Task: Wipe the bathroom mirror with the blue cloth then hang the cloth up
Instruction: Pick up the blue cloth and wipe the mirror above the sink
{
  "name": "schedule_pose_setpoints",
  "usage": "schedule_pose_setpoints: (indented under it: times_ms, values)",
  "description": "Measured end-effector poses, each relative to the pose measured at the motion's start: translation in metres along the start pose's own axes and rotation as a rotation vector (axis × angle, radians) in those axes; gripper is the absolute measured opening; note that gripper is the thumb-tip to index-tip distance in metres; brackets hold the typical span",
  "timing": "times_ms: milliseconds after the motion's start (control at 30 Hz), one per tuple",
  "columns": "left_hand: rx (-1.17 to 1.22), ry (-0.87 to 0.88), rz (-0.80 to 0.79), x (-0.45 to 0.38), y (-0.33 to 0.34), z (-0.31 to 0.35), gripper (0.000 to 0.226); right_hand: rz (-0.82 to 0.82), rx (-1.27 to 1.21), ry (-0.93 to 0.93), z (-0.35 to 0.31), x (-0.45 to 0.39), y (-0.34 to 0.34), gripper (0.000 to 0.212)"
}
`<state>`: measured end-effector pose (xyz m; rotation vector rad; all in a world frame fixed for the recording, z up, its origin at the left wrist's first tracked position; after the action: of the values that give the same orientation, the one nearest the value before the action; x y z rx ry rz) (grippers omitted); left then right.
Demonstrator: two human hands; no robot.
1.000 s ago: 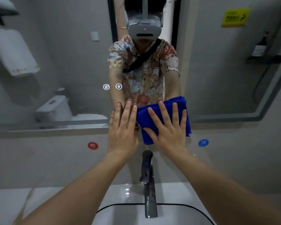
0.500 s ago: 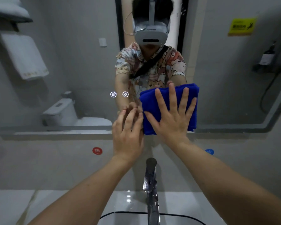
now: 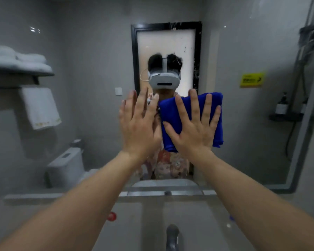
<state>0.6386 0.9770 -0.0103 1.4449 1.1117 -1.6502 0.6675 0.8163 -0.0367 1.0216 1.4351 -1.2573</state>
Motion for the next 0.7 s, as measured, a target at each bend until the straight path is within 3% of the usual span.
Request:
schedule_pose_setpoints:
  times_ms: [200,700]
  values:
    - [-0.219,0.140,-0.160,-0.071,0.009,-0.009,0.077,0.050,0.006,0.026,0.001,-0.022,-0.002,0.083]
    - [-0.231,0.189,-0.107,-0.070,0.009,-0.014,0.073,0.056,-0.023,0.046,-0.002,-0.088,-0.015,0.080]
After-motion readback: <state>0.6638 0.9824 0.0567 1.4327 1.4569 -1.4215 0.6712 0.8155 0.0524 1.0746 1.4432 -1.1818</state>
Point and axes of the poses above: each hand's wrist, its own x-axis away from the middle knuckle, its own y-axis out of the palm, z = x × y, the point moved 5 cm from there along -x, towards the middle knuckle, and after that the axes turned 4 degrees about z, right-handed, at the moved point
